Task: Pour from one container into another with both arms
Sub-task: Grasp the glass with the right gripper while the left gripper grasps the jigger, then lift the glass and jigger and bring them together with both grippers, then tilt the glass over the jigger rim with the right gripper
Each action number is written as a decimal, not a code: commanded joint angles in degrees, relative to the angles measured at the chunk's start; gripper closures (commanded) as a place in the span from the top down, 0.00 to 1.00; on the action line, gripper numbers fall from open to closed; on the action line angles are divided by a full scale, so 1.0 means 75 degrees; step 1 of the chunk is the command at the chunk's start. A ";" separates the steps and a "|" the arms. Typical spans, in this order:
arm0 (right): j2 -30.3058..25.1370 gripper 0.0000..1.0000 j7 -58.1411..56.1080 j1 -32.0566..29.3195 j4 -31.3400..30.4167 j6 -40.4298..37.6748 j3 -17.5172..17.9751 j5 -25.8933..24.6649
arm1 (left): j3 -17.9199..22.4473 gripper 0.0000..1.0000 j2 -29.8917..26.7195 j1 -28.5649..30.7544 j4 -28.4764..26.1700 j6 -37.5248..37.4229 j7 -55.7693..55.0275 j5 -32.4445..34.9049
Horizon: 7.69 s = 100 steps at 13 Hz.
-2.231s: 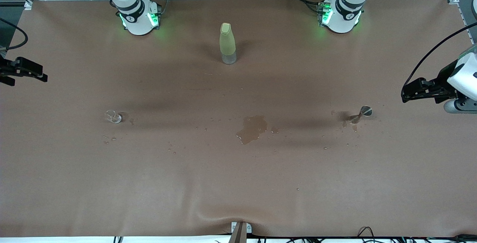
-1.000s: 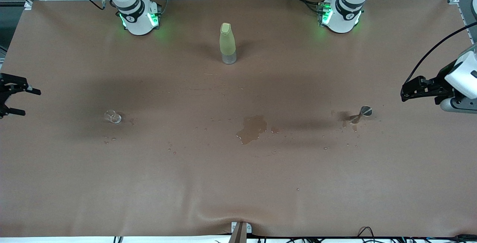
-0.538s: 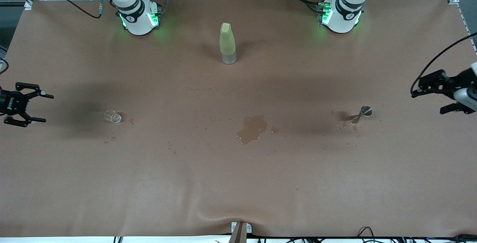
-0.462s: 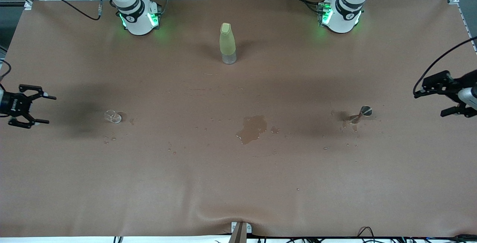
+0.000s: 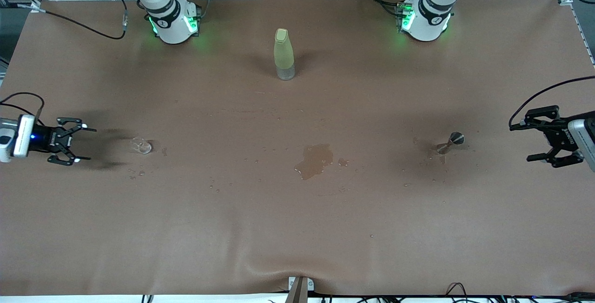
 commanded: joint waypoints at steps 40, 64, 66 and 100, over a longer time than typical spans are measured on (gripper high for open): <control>0.0638 0.13 0.0681 0.0612 0.0499 0.0591 0.2653 0.1171 | -0.0302 0.49 0.3580 0.0959 -0.1015 -0.0821 0.9193 -0.2693; -0.1413 0.14 0.0167 0.0365 -0.3439 0.7660 0.8223 0.6035 | -0.2153 0.00 0.2982 0.0387 -0.0289 0.0138 0.8630 -0.4648; -0.1413 0.14 0.0014 0.0482 -0.3450 0.7660 0.8223 0.6058 | -0.2153 0.00 0.3005 -0.0246 -0.0289 0.0607 0.8630 -0.5081; -0.0604 0.13 0.0388 0.3951 -0.1201 0.8926 0.6618 0.9843 | -0.2083 0.00 0.4236 -0.4502 0.0356 0.3961 0.8630 -0.9689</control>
